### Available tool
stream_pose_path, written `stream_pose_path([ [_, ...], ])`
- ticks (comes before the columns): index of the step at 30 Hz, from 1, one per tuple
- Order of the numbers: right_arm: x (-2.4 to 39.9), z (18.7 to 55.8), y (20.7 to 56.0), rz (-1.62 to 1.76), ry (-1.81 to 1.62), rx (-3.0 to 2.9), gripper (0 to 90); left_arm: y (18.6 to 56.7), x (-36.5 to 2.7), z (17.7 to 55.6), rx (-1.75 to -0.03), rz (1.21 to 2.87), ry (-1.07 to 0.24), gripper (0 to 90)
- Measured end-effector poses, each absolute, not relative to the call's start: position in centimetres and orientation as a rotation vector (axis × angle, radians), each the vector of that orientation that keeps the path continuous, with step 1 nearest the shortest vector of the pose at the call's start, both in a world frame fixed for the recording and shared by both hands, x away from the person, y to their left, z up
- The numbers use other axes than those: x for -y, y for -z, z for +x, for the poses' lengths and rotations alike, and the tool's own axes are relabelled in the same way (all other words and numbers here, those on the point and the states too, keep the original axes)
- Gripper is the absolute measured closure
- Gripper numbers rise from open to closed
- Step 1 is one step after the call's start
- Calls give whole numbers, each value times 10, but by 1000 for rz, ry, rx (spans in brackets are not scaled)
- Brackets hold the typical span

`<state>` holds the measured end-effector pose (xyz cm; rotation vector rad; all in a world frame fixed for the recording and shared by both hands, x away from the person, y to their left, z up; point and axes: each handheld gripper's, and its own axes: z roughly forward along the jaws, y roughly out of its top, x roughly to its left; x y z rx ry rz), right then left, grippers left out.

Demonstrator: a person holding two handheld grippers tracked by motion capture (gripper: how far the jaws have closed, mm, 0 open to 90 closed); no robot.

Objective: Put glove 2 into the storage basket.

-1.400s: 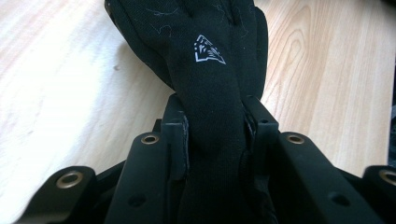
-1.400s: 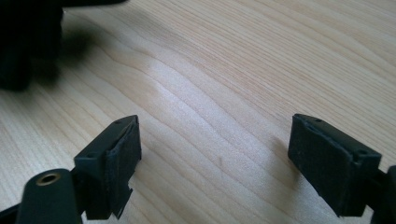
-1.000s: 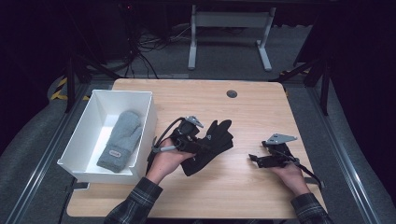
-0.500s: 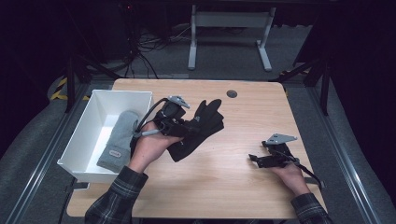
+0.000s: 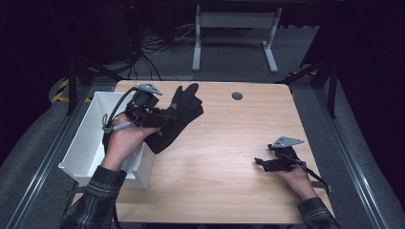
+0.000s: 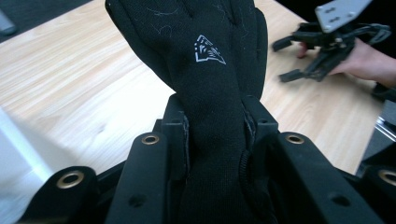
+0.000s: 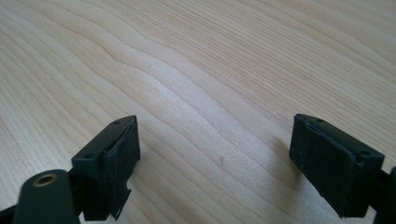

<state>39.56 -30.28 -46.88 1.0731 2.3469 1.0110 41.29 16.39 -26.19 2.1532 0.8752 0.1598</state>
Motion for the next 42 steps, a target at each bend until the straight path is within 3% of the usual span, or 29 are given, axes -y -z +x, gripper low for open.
stream_pose_path([
  [20, 303, 396, 469, 1074, -1012, -2347, 165, 298, -263, 413, -1219, 2031, -283, 685],
  [42, 303, 396, 469, 1074, -1012, -2347, 165, 379, -287, 426, -1466, 2059, -302, 669],
])
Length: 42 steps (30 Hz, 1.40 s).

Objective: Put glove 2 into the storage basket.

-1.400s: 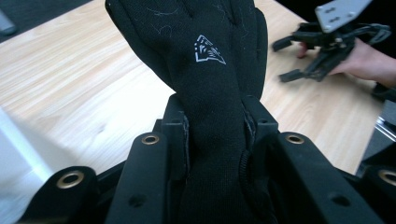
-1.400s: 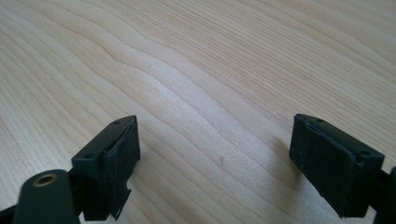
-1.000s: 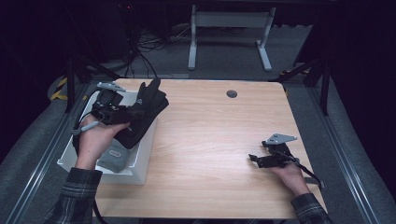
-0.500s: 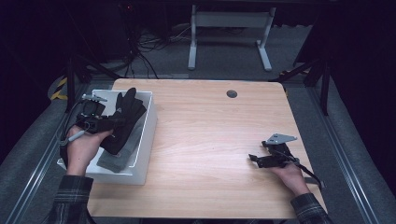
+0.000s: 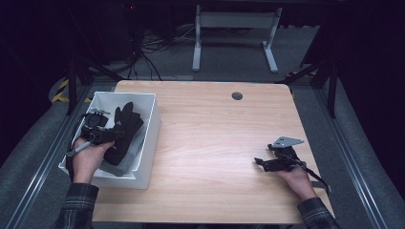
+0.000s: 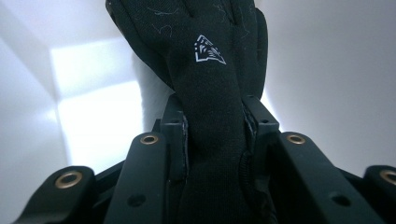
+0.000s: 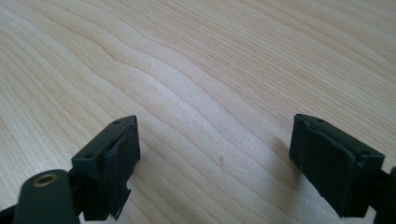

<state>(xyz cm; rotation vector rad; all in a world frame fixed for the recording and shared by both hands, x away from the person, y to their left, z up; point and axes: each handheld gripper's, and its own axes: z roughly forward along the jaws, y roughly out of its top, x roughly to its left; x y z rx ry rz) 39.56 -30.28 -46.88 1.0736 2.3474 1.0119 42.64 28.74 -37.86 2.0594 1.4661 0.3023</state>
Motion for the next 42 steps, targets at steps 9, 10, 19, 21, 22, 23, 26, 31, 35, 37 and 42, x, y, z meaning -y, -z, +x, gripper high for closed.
stream_pose_path([
  [9, 303, 396, 469, 1074, -1012, -2347, 165, 389, -294, 430, -1516, 2040, -306, 449],
  [10, 303, 396, 469, 1074, -1011, -2347, 165, 388, -295, 430, -1525, 2040, -301, 408],
  [19, 303, 396, 469, 1074, -1012, -2347, 165, 377, -294, 430, -1488, 2034, -369, 225],
  [21, 303, 396, 469, 1074, -1012, -2347, 165, 372, -293, 429, -1479, 2024, -381, 215],
  [22, 303, 396, 469, 1074, -1012, -2347, 165, 370, -293, 429, -1474, 2015, -394, 202],
  [23, 303, 396, 469, 1074, -1011, -2347, 165, 367, -293, 429, -1462, 2020, -396, 200],
  [26, 303, 396, 469, 1074, -1011, -2347, 165, 363, -290, 429, -1448, 2026, -397, 197],
  [31, 303, 395, 469, 1074, -1011, -2347, 165, 356, -284, 428, -1423, 2028, -412, 184],
  [35, 303, 395, 469, 1074, -1012, -2347, 165, 345, -272, 424, -1364, 2023, -405, 184],
  [37, 303, 395, 469, 1074, -1011, -2347, 165, 341, -268, 423, -1342, 2023, -395, 184],
  [42, 303, 395, 469, 1076, -1008, -2345, 164, 326, -246, 422, -1257, 2031, -374, 184],
])
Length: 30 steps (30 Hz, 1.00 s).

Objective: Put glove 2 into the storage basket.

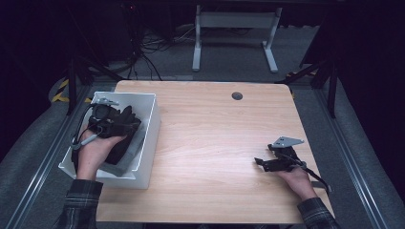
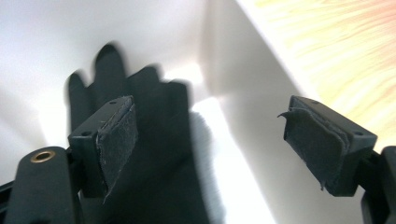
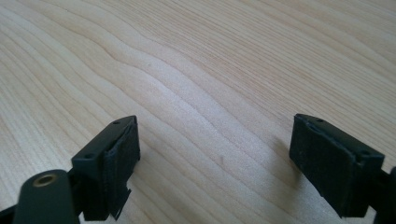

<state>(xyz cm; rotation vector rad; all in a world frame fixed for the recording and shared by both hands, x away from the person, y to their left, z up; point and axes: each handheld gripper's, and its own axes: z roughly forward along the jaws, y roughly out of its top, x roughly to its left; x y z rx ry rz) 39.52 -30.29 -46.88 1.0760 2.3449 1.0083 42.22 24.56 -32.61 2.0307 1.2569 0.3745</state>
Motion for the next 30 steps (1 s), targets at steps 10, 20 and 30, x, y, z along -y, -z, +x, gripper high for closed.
stream_pose_path([
  [10, 303, 395, 469, 1075, -1007, -2344, 164, 311, -177, 417, -1051, 2074, -281, 184],
  [20, 303, 395, 469, 1073, -1005, -2345, 163, 331, -114, 412, -934, 2123, -221, 184],
  [30, 303, 395, 469, 1069, -1007, -2347, 161, 361, -84, 407, -879, 2152, -194, 177],
])
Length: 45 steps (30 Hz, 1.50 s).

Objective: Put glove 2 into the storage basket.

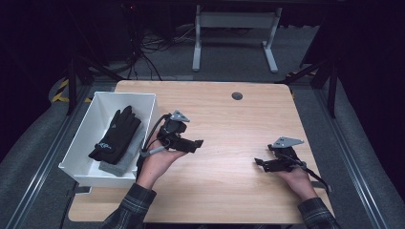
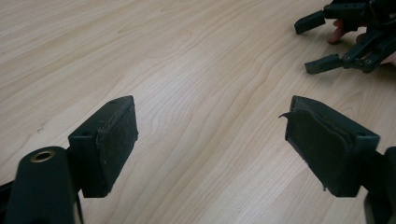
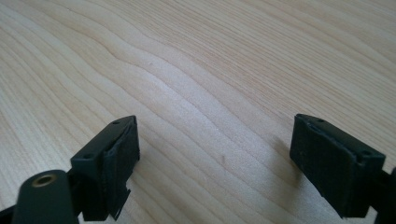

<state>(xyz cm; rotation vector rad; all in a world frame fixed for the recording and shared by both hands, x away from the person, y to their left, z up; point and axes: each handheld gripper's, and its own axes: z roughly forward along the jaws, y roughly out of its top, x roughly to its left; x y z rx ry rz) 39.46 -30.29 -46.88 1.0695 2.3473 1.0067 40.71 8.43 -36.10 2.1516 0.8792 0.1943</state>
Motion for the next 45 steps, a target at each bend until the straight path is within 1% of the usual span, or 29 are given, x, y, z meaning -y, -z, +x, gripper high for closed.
stream_pose_path([
  [7, 303, 395, 469, 1069, -1008, -2349, 161, 378, -74, 402, -840, 2146, -211, 179],
  [13, 303, 394, 469, 1069, -1009, -2350, 161, 403, -64, 400, -810, 2164, -183, 178],
  [19, 303, 394, 469, 1069, -1009, -2350, 161, 426, -52, 398, -794, 2203, -165, 155],
  [28, 303, 394, 469, 1067, -1010, -2351, 161, 452, -37, 394, -745, 2270, -199, 151],
  [35, 303, 394, 469, 1065, -1010, -2353, 161, 467, -30, 389, -718, 2289, -255, 142],
  [37, 303, 394, 469, 1064, -1011, -2354, 161, 470, -29, 389, -713, 2290, -253, 138],
  [40, 303, 394, 469, 1063, -1012, -2354, 161, 474, -29, 389, -695, 2282, -265, 97],
  [45, 303, 394, 469, 1064, -1011, -2354, 161, 475, -28, 388, -685, 2287, -261, 59],
])
